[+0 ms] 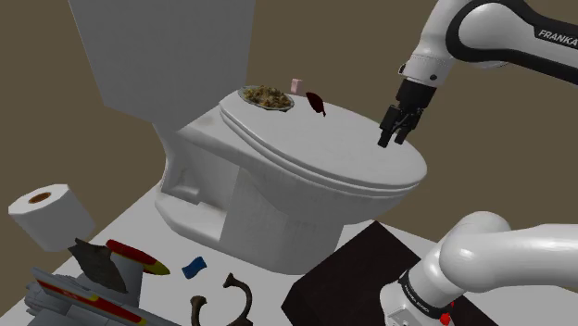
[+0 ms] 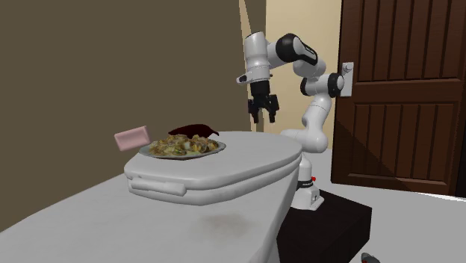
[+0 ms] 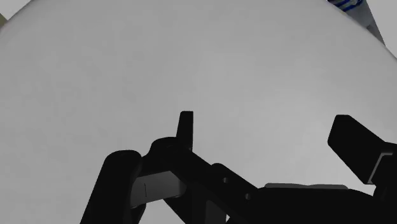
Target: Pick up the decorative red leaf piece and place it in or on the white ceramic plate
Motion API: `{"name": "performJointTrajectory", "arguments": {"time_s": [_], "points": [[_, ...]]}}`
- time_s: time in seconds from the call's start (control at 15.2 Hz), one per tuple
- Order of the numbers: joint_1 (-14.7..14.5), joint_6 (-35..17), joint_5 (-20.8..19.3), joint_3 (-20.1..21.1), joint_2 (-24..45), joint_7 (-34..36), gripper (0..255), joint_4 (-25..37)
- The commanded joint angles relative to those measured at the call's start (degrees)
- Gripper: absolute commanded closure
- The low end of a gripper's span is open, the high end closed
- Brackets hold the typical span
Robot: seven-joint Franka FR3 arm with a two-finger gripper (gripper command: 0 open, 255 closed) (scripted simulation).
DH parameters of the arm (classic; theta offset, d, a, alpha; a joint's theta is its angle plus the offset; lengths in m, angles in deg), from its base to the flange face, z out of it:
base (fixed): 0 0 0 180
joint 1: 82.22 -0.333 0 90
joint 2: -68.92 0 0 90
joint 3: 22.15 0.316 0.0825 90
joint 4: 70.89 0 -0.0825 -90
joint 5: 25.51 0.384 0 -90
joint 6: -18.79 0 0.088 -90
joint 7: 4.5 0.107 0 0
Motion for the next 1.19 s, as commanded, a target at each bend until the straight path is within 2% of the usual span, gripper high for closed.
{"name": "performJointTrajectory", "arguments": {"time_s": [0.0, 0.59, 1.12], "points": [[0.0, 0.0, 0.0, 0.0, 0.0, 0.0, 0, 0.0], [2.8, -25.3, -1.7, 7.0, 5.5, 10.4, 0, -1.5], [8.4, -44.7, -8.6, 14.1, 13.1, 22.5, 0, 1.8]]}}
